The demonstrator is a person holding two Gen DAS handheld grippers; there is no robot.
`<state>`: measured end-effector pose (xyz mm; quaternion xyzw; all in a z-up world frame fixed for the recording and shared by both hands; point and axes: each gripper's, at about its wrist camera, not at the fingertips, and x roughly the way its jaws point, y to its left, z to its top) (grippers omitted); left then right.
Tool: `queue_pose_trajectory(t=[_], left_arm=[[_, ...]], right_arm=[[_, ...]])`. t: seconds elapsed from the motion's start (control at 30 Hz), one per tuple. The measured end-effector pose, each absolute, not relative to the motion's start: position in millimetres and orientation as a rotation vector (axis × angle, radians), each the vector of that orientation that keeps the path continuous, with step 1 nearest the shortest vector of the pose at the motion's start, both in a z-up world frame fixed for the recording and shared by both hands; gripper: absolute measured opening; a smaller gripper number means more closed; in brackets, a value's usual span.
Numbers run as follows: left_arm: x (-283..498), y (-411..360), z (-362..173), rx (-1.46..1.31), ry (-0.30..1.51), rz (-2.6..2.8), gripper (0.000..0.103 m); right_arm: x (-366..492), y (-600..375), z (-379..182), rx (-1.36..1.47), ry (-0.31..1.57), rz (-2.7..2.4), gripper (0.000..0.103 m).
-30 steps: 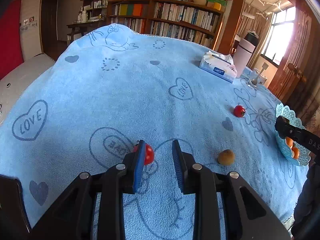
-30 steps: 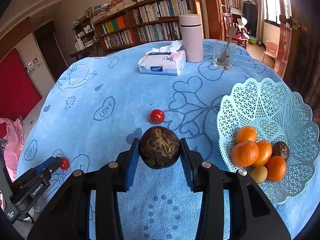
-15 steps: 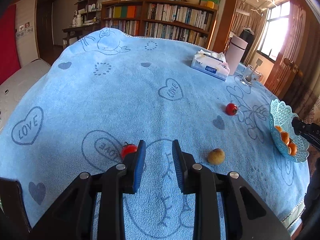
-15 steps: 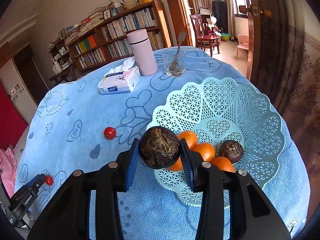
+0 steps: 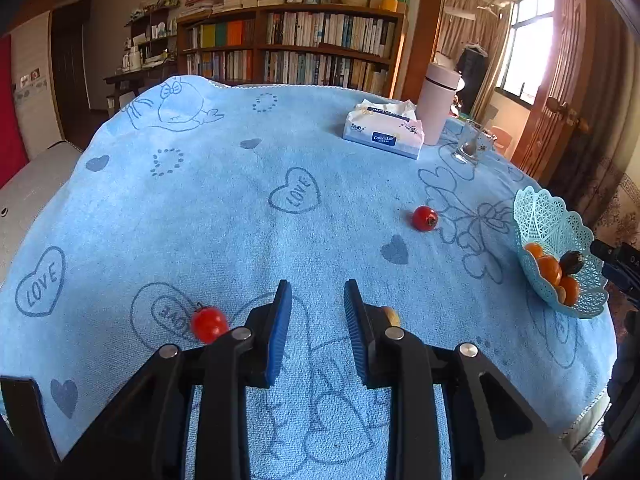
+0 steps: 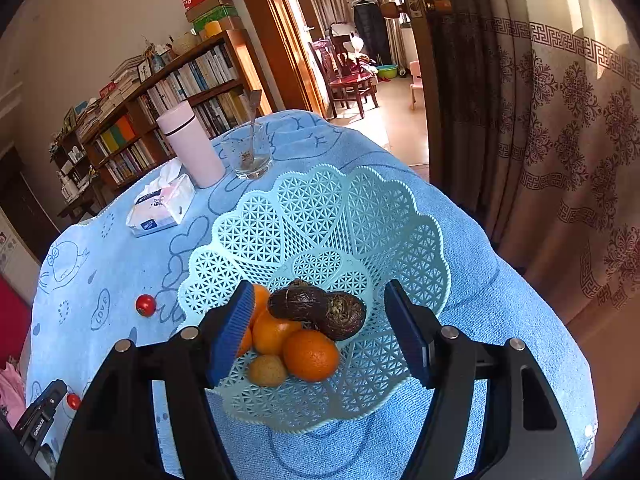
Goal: Organize fruits
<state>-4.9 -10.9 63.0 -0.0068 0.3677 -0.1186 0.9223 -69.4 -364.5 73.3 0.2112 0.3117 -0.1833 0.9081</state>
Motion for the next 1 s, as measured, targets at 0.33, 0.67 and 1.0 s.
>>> queue_pose_trajectory(t=[0.33,0.67,1.0], left_arm=[[-1.0,-71.4,75.5,0.071,0.735,-0.337,0.028],[0.5,-161.2,85.5,0.162,0.715,-0.491,0.028],[1.3,-240.6,86.9,0.229,0.715,-0.626,0.028]], right_arm=[[-91.1,-380.3,71.7,0.423,0.599,-0.424,0.069],[-117.5,-403.3,68.4,0.44,0.578,-0.451,0.07],[-136.1,-429.0,64.5,0.483,0.569,-0.488,0.07]])
